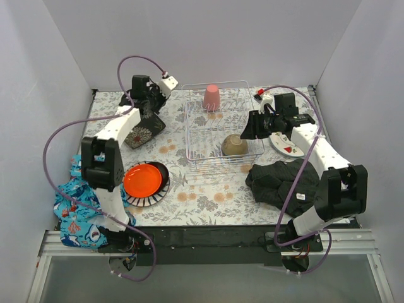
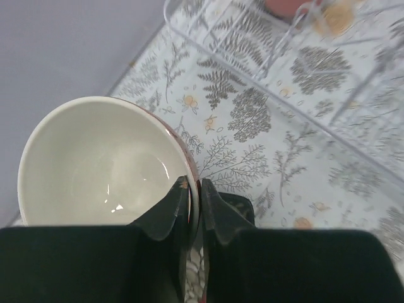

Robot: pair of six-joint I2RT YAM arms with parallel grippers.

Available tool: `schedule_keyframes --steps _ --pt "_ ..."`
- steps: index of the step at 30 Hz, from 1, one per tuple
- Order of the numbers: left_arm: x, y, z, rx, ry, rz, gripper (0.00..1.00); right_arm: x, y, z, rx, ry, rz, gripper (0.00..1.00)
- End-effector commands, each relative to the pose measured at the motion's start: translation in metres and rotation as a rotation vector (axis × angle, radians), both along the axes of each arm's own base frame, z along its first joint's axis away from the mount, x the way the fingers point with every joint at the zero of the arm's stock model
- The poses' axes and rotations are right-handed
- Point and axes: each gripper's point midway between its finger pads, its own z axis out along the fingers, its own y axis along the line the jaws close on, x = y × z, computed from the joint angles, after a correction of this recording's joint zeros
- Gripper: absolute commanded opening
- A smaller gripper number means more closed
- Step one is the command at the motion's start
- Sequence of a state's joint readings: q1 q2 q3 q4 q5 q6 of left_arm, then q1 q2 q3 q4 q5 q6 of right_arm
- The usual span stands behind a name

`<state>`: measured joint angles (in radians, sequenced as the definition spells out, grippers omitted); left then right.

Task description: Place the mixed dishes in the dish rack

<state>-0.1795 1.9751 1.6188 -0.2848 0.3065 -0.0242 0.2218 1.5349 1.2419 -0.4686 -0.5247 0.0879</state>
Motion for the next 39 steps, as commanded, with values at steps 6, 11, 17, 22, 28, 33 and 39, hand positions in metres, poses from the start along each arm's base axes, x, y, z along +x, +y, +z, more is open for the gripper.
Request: schedule_keyframes --steps 6,11,17,22,28,33,39 --pt "-0.179 -0.064 0.161 -0.11 -0.192 -0.362 0.0 0.005 -0.01 0.031 -0.007 -0.154 -0.003 0.46" --pt "-0.279 -0.096 0.141 -0.188 -0.005 -0.535 0.0 0.005 -0.018 0.03 -0.019 -0.166 -0.018 0.46" --pt "-0.36 -0.118 0.112 -0.209 0.189 -0.688 0.0 0.006 -0.024 0.038 -0.039 -0.209 -0.023 0.46" --pt "-0.391 -0.142 0.075 -0.102 0.241 -0.788 0.0 0.002 -0.03 0.043 -0.076 -0.259 -0.012 0.46" --pt "-0.423 -0.157 0.02 0.042 0.243 -0.873 0.0 -0.007 -0.033 0.053 -0.08 -0.31 -0.009 0.46" --pt "-0.421 -0.157 -0.012 0.1 0.159 -0.855 0.0 -0.018 -0.036 0.055 -0.089 -0.347 0.007 0.46" --pt "-0.41 -0.164 -0.031 0.12 0.087 -0.828 0.0 -0.042 -0.034 0.044 -0.11 -0.371 0.09 0.46"
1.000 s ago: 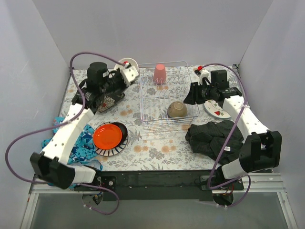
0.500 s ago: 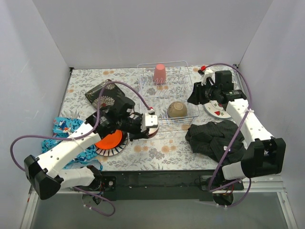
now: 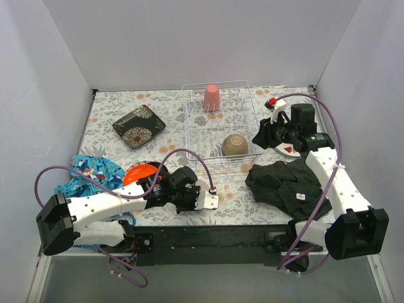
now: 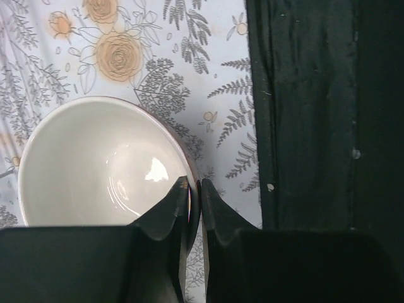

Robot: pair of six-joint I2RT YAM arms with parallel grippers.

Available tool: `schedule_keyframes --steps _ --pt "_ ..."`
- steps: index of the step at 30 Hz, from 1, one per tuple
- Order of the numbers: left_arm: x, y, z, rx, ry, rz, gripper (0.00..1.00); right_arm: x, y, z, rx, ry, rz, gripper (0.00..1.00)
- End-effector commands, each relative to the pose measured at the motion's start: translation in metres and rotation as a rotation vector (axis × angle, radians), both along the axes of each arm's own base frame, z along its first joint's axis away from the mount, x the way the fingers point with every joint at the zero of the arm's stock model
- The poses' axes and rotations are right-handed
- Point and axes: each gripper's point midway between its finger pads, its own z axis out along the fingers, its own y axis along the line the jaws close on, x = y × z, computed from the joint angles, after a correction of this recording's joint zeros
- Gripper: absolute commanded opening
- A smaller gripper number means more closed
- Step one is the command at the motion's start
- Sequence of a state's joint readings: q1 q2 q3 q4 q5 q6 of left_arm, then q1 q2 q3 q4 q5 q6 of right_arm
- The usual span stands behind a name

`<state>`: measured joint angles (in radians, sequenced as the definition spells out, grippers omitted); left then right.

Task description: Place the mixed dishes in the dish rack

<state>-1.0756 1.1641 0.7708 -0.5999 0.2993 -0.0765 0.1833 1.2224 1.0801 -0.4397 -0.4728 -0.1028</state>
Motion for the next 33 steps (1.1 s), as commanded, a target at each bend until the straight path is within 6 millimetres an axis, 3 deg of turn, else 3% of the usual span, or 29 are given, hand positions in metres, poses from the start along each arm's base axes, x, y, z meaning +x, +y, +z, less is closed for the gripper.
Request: schedule_keyframes --steps 1,3,6,11,14,15,17,18,19,20,21,23,24,26,27,29,30,32,33 --pt "0.032 -0.033 0.029 -0.156 -0.182 0.019 0.0 -0.011 0.001 0.002 -0.029 -0.061 0.061 0.46" --pt "0.036 -0.036 0.025 -0.16 -0.201 0.028 0.02 -0.014 0.001 -0.003 -0.035 -0.053 0.065 0.46" --pt "0.034 -0.042 0.023 -0.172 -0.186 0.01 0.22 -0.015 0.003 -0.006 -0.04 -0.046 0.08 0.46" --pt "0.023 -0.041 0.022 -0.176 -0.134 -0.007 0.37 -0.013 0.007 -0.012 -0.055 -0.038 0.101 0.45" --pt "0.023 -0.043 0.032 -0.196 -0.123 0.018 0.45 -0.016 0.013 -0.011 -0.054 -0.042 0.138 0.46" --pt "0.026 -0.045 0.043 -0.217 -0.129 0.045 0.46 -0.019 0.014 -0.011 -0.069 -0.056 0.172 0.46" --pt "0.047 -0.054 0.089 -0.299 -0.179 0.167 0.51 -0.033 0.029 -0.009 -0.074 -0.089 0.291 0.46" --pt "0.062 -0.054 0.113 -0.344 -0.205 0.23 0.52 -0.043 0.034 -0.014 -0.091 -0.088 0.348 0.46" --pt "0.079 -0.057 0.149 -0.417 -0.237 0.293 0.54 -0.05 0.039 -0.014 -0.138 -0.16 0.433 0.46" --pt "0.1 -0.052 0.17 -0.457 -0.269 0.386 0.6 -0.066 0.052 -0.02 -0.154 -0.176 0.522 0.46" --pt "0.132 -0.034 0.185 -0.487 -0.287 0.525 0.65 -0.076 0.058 -0.023 -0.177 -0.205 0.583 0.47" --pt "0.176 -0.008 0.217 -0.557 -0.348 0.711 0.75 -0.1 0.078 -0.026 -0.219 -0.295 0.739 0.47" --pt "0.206 0.023 0.222 -0.557 -0.376 0.848 0.81 -0.11 0.084 -0.032 -0.228 -0.306 0.793 0.47" --pt "0.235 0.05 0.23 -0.544 -0.377 0.982 0.84 -0.132 0.102 -0.037 -0.248 -0.362 0.924 0.48" --pt "0.252 0.077 0.232 -0.56 -0.341 1.098 0.84 -0.139 0.108 -0.04 -0.25 -0.373 0.965 0.48" --pt "0.266 0.1 0.228 -0.557 -0.271 1.216 0.85 -0.158 0.12 -0.052 -0.284 -0.402 1.09 0.48" --pt "0.275 0.124 0.225 -0.566 -0.239 1.297 0.85 -0.163 0.122 -0.058 -0.306 -0.415 1.132 0.48" --pt "0.278 0.142 0.214 -0.592 -0.119 1.424 0.85 -0.179 0.132 -0.069 -0.348 -0.46 1.25 0.49" --pt "0.281 0.162 0.209 -0.598 -0.099 1.492 0.85 -0.182 0.135 -0.072 -0.356 -0.473 1.283 0.49"
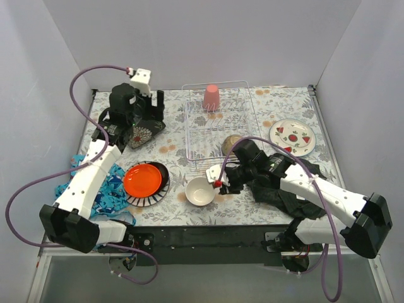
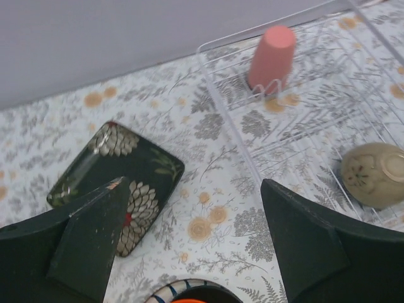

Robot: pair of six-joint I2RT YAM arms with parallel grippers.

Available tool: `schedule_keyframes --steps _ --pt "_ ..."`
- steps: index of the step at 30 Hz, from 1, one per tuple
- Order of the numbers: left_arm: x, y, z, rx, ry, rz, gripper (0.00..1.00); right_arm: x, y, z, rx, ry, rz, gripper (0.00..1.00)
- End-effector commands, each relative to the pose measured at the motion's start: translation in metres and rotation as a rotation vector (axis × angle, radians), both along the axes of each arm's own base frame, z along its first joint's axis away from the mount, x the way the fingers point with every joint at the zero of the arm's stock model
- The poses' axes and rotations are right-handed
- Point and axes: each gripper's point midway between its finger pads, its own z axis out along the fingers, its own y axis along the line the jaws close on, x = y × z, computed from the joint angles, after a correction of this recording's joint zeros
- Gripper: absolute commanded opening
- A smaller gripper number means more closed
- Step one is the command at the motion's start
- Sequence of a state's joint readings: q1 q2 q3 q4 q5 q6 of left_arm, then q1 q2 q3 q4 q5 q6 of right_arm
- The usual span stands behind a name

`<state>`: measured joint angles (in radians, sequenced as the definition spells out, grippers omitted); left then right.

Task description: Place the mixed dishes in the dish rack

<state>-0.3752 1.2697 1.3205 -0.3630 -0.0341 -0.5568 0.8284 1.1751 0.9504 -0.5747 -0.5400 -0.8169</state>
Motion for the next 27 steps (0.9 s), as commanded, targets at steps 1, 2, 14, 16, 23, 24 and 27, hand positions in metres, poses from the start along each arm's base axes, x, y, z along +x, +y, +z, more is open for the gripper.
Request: schedule_keyframes --steps 1,2,14,16,23,24,27 --pt "-0.004 0.042 -0.032 -0.241 0.225 0.182 0.85 -0.022 0.014 -0.024 -0.066 -0.123 0.241 0.49" --pt "-0.008 0.049 -0.028 -0.26 0.212 0.191 0.85 -0.024 0.017 -0.026 -0.075 -0.132 0.267 0.5" --pt "-0.047 0.076 -0.021 -0.211 0.131 0.186 0.86 -0.027 0.038 -0.075 -0.271 -0.137 0.475 0.46" --pt "-0.05 0.077 -0.02 -0.208 0.125 0.187 0.86 -0.03 0.039 -0.081 -0.293 -0.124 0.492 0.43" --pt "-0.051 0.076 -0.026 -0.2 0.128 0.179 0.86 -0.041 0.035 -0.086 -0.333 -0.089 0.545 0.06" --pt "-0.051 0.076 -0.028 -0.199 0.129 0.179 0.87 -0.043 0.035 -0.083 -0.331 -0.082 0.556 0.01" --pt "-0.049 0.078 -0.021 -0.185 0.106 0.181 0.87 -0.048 0.047 -0.054 -0.261 -0.077 0.592 0.01"
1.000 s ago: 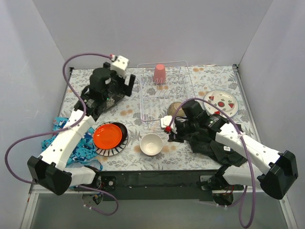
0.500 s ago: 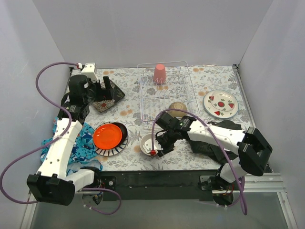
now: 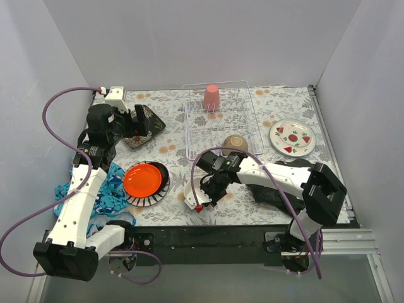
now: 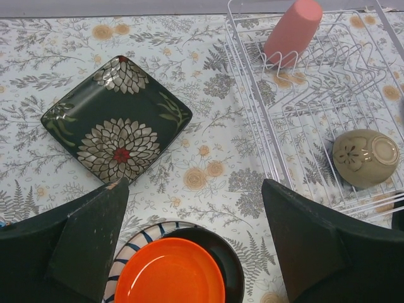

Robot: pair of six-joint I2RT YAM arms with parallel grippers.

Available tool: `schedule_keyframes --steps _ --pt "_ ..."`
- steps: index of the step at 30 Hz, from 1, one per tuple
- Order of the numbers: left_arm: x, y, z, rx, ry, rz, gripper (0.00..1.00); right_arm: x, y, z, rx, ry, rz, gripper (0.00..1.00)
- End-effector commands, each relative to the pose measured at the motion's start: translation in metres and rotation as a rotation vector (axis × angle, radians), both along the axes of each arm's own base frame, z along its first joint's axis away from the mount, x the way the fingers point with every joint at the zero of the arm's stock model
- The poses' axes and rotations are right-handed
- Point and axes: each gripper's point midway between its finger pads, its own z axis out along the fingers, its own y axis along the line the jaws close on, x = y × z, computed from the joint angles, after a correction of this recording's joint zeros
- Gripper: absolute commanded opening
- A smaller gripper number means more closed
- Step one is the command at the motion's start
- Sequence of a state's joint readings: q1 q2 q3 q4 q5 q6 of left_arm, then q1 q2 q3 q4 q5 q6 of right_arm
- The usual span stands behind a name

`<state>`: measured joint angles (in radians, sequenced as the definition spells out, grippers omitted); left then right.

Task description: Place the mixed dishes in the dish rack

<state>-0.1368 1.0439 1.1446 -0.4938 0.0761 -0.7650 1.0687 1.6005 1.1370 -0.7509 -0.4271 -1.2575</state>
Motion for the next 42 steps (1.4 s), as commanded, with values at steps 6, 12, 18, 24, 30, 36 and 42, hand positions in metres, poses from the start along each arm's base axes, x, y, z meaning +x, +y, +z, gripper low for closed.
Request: schedule_keyframes --steps 6,12,18,24,30,36,42 --pt "0.011 0.032 0.029 0.058 -0.11 0.17 0.9 -0.023 0.054 0.143 0.201 0.293 0.091 0.01" --pt "0.017 0.078 0.037 0.063 -0.213 0.449 0.96 0.032 0.103 0.252 0.428 0.443 -0.112 0.01" --pt "0.031 0.066 0.03 0.006 -0.178 0.41 0.96 0.129 0.084 0.284 0.57 0.781 -0.598 0.01" --pt "0.05 0.048 0.002 0.088 -0.117 0.274 0.97 0.16 0.052 0.277 0.632 0.917 -0.778 0.01" --pt "0.063 0.074 -0.028 0.372 -0.124 0.252 0.98 0.208 0.031 0.249 0.692 1.041 -0.954 0.01" --pt "0.069 0.067 -0.055 0.455 -0.042 0.141 0.98 0.243 0.012 0.21 0.703 1.224 -1.146 0.01" --pt "0.064 0.076 -0.08 0.588 0.01 0.098 0.98 0.253 0.008 0.184 0.72 1.335 -1.204 0.01"
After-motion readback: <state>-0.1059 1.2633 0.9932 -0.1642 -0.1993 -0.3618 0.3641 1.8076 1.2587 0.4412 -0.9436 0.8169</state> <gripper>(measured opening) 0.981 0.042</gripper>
